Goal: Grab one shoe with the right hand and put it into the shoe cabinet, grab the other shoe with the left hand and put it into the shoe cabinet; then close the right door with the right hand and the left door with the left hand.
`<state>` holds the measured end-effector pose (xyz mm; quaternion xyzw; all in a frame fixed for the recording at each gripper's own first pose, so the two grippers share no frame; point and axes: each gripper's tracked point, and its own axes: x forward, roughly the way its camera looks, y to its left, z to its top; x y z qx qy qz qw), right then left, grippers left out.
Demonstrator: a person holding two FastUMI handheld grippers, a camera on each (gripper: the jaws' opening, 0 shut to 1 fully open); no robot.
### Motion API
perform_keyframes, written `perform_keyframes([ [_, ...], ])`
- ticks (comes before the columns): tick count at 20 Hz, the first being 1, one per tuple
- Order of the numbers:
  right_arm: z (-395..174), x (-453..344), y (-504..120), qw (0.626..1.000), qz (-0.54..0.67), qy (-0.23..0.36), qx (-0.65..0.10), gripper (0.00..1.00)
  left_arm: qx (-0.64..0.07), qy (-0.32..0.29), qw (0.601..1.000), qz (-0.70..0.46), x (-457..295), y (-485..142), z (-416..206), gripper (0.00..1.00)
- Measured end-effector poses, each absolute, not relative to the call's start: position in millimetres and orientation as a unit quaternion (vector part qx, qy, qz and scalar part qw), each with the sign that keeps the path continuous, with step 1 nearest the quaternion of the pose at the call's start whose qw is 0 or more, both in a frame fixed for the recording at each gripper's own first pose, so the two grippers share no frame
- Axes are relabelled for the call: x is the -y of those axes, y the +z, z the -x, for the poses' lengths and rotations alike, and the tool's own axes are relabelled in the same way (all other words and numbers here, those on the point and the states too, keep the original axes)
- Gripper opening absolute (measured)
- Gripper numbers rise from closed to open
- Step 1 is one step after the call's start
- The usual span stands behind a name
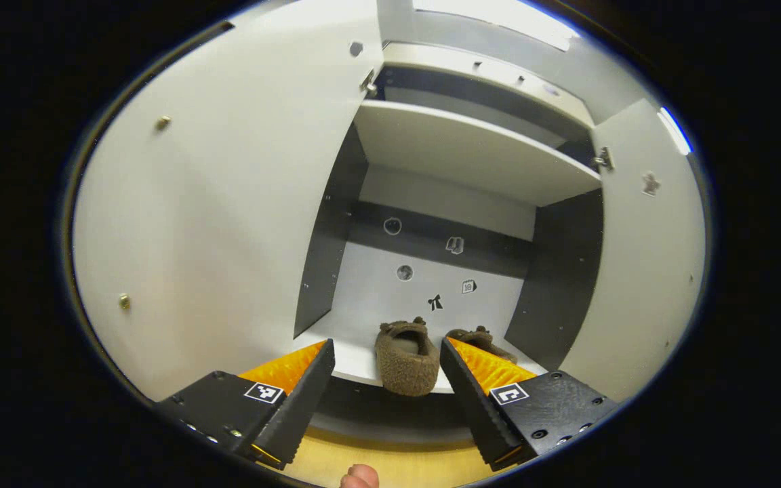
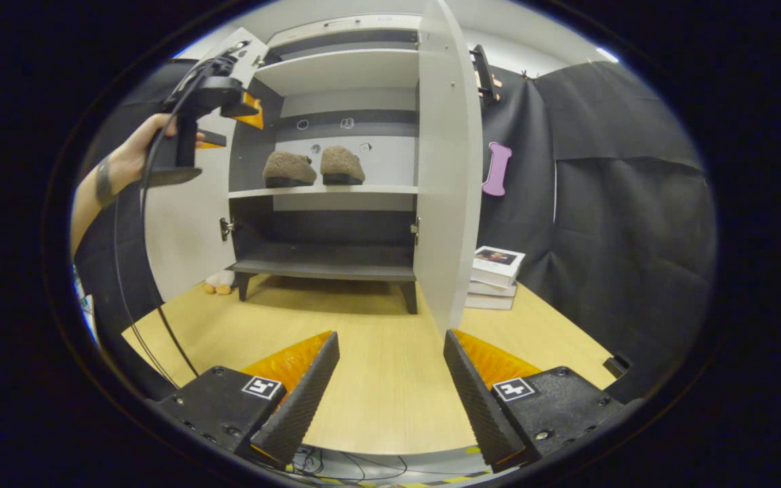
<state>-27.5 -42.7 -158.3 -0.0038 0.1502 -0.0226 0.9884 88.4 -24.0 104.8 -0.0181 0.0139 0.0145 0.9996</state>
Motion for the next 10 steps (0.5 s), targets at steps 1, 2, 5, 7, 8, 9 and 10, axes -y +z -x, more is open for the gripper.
perform_keyframes([
  [1,27,41,-158,0.988,0.003,-0.019,-0.15,0.98,-0.01,0.003,1.0,0.007,31,98,-65,0.95],
  [2,28,39,-157,0.989,0.002,-0.015,-0.148,0.98,-0.005,-0.008,1.0,0.005,41,89,-42,0.94],
  [5,27,30,-156,0.989,-0.001,0.002,-0.145,0.98,-0.002,-0.016,1.0,-0.005,50,60,12,0.95],
  [7,28,26,-153,0.989,-0.001,0.012,-0.145,0.98,-0.012,-0.016,0.999,-0.025,52,35,31,0.94],
  [8,29,24,-148,0.99,-0.001,0.017,-0.14,0.98,-0.018,-0.013,0.999,-0.032,52,26,40,0.94],
  [9,30,24,-139,0.991,-0.002,0.019,-0.13,0.98,-0.028,-0.013,0.999,-0.03,54,15,51,0.94],
  [10,30,25,-127,0.993,-0.006,0.02,-0.117,0.98,-0.035,-0.017,0.999,-0.025,56,7,58,0.95],
])
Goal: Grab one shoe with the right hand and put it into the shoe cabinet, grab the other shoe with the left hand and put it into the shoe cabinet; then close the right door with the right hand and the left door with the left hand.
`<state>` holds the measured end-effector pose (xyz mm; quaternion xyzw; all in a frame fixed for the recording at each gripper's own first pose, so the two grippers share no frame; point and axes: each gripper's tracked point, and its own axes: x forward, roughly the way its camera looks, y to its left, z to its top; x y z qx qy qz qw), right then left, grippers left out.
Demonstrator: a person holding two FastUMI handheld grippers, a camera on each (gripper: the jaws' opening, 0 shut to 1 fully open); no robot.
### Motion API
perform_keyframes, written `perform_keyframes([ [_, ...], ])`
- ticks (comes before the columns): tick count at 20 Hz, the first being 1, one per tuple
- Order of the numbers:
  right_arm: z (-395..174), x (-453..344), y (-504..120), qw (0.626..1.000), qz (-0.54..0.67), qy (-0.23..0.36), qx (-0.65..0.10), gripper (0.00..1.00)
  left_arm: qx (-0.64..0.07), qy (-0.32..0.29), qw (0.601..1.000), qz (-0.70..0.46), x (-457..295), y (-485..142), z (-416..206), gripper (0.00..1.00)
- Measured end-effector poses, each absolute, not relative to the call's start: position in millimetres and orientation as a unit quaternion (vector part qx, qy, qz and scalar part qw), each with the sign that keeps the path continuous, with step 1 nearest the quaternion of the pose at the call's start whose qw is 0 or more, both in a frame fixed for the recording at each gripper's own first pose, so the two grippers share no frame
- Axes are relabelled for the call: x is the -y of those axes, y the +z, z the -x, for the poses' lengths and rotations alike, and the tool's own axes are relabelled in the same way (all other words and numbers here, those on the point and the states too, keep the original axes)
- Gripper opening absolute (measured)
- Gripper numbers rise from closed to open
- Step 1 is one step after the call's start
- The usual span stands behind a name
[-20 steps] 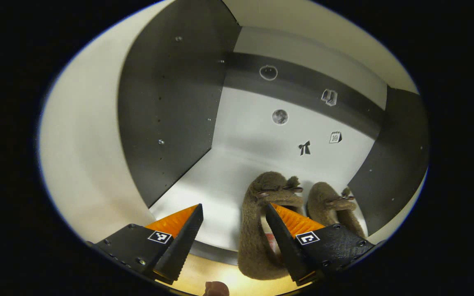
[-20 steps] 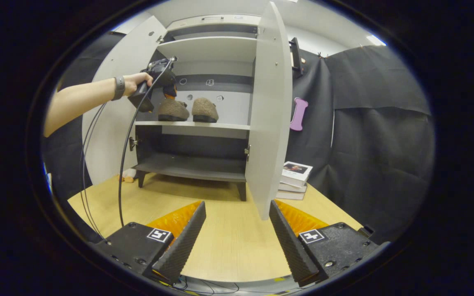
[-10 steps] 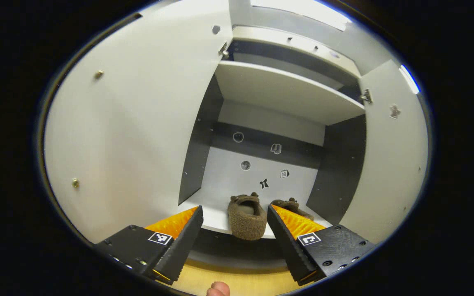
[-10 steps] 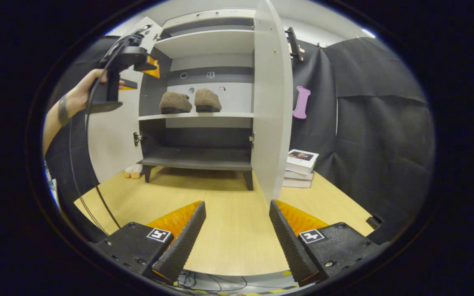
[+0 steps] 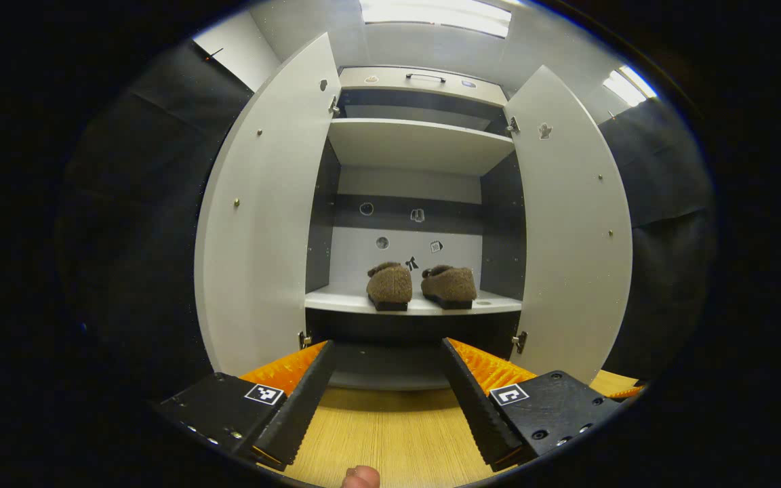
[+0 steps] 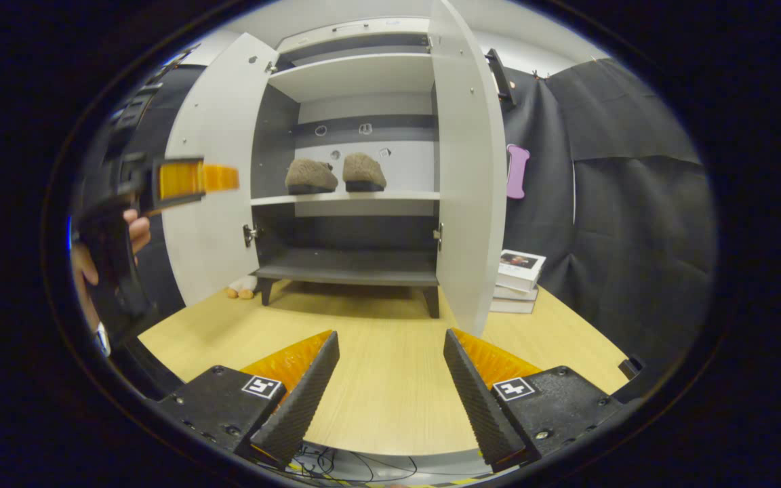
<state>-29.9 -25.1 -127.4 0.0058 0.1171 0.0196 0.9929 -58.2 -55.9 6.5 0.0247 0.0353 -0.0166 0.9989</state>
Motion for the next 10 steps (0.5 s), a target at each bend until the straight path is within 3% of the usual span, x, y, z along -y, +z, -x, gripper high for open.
perform_keyframes([
  [10,20,102,44,0.999,-0.028,-0.008,0.02,0.99,-0.044,-0.043,0.998,-0.034,74,-5,74,0.95],
])
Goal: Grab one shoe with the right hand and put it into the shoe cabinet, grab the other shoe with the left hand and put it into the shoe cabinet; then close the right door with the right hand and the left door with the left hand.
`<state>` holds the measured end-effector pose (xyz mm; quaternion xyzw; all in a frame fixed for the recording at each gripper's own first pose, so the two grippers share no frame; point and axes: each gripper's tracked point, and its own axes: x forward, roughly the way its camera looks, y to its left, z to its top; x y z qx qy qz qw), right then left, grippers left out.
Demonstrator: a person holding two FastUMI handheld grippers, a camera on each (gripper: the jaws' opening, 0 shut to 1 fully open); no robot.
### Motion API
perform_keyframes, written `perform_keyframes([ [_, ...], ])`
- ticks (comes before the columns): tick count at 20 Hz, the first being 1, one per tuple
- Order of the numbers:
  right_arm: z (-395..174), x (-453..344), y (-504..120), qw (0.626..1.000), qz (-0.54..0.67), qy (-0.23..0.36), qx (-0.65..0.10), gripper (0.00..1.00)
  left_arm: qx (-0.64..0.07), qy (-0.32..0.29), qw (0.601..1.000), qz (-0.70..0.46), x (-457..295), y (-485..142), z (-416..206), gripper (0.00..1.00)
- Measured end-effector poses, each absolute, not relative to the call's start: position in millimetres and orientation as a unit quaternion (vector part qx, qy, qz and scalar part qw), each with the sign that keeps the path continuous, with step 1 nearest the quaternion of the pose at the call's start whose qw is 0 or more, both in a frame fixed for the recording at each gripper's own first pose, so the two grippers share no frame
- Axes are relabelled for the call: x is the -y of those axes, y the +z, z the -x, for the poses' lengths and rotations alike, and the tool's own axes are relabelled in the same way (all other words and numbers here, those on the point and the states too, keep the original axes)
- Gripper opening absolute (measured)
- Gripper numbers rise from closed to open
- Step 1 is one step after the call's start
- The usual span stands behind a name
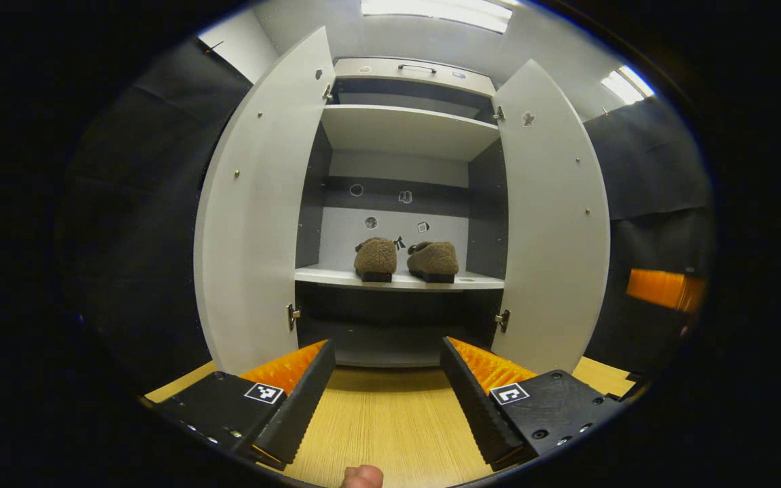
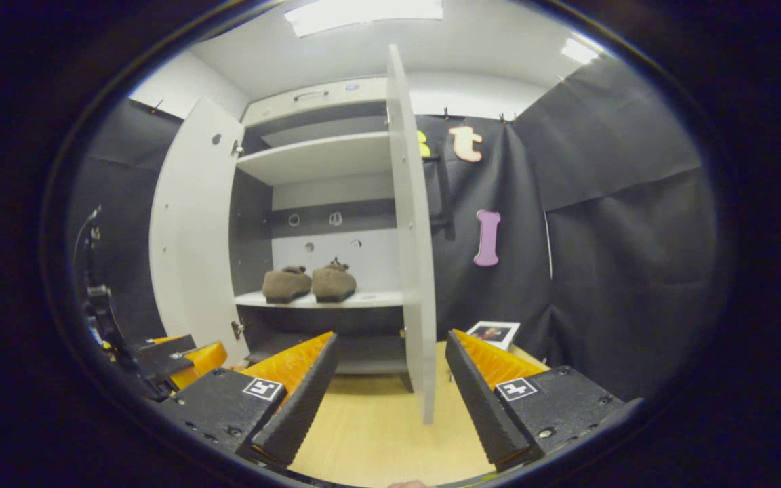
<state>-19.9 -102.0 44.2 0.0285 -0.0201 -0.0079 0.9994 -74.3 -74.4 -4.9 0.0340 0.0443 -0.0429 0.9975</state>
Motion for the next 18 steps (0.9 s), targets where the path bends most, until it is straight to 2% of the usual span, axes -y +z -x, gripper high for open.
perform_keyframes([
  [3,6,147,105,0.998,-0.012,-0.017,0.059,1.0,-0.031,-0.064,0.996,-0.045,86,1,79,0.95],
  [8,-43,223,160,0.994,0.013,-0.072,0.078,0.99,-0.021,-0.103,0.993,-0.048,106,3,88,0.94],
  [13,-94,229,167,0.996,0.003,-0.066,0.054,0.99,-0.032,-0.096,0.993,-0.054,94,-7,89,0.95],
  [17,-107,223,160,0.998,-0.008,-0.056,0.039,1.0,-0.05,-0.083,0.994,-0.05,82,-20,91,0.95],
  [18,-113,224,160,0.997,-0.014,-0.056,0.043,0.97,-0.055,-0.079,0.994,-0.047,79,-23,92,0.95],
])
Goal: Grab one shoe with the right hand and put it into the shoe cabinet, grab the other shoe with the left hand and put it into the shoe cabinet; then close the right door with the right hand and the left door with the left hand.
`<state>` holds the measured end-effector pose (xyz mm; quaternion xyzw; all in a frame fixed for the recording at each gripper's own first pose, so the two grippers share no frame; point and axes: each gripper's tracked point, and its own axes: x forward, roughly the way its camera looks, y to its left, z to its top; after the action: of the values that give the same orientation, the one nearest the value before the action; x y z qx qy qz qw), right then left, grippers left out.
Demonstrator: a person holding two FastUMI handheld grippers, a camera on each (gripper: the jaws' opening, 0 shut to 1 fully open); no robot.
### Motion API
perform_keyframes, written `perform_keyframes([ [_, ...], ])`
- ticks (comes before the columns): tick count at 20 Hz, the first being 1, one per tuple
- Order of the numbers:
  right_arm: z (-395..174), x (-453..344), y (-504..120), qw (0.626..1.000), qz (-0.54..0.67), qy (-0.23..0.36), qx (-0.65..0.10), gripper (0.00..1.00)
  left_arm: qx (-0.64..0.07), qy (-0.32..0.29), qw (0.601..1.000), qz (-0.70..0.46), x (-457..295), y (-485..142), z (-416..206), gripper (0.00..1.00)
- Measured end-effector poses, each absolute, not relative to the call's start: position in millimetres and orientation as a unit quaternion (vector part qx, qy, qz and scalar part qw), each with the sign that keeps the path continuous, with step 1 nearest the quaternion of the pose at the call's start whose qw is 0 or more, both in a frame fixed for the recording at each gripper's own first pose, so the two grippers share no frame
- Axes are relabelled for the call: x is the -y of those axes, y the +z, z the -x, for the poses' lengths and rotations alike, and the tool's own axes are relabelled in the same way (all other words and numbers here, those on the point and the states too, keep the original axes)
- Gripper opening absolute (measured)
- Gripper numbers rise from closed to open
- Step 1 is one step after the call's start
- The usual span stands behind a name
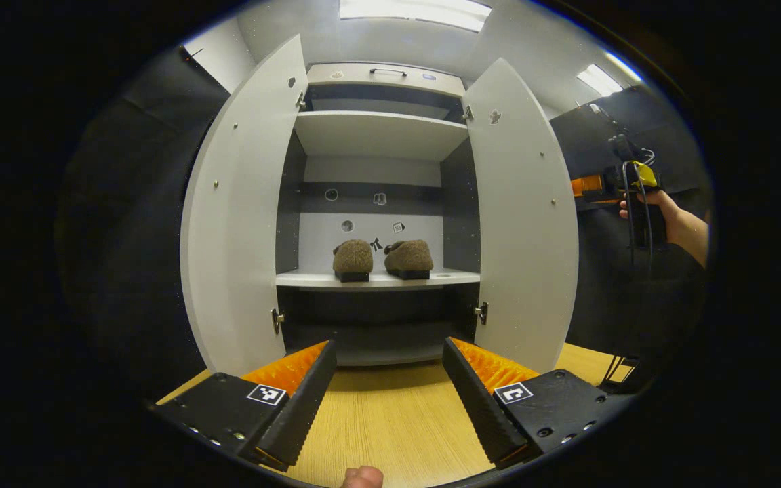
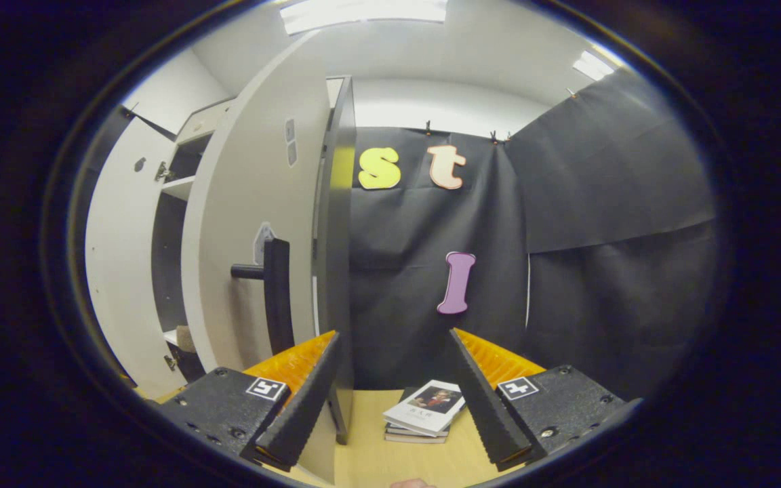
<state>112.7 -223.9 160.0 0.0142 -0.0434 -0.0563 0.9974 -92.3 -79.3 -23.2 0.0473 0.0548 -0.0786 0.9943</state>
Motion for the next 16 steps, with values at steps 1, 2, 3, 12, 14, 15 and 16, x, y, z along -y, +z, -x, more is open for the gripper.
perform_keyframes([
  [1,-113,223,159,0.997,-0.021,-0.055,0.044,0.98,-0.057,-0.077,0.994,-0.045,78,-25,93,0.96],
  [2,-114,218,159,0.998,-0.027,-0.045,0.045,0.98,-0.06,-0.074,0.994,-0.044,76,-27,95,0.96],
  [3,-115,214,154,0.998,-0.024,-0.038,0.036,0.98,-0.065,-0.072,0.994,-0.044,74,-29,95,0.96],
  [12,-110,162,159,0.999,0.013,-0.004,0.029,0.94,-0.062,-0.048,0.996,-0.049,52,-20,90,0.96],
  [14,-113,141,158,0.999,0.013,0.022,0.029,0.94,-0.059,-0.044,0.996,-0.049,47,-17,89,0.96],
  [15,-116,131,158,0.999,0.013,0.033,0.028,0.94,-0.056,-0.044,0.996,-0.048,47,-15,91,0.96],
  [16,-119,124,157,0.999,0.01,0.039,0.025,0.94,-0.055,-0.042,0.996,-0.048,45,-13,91,0.96],
])
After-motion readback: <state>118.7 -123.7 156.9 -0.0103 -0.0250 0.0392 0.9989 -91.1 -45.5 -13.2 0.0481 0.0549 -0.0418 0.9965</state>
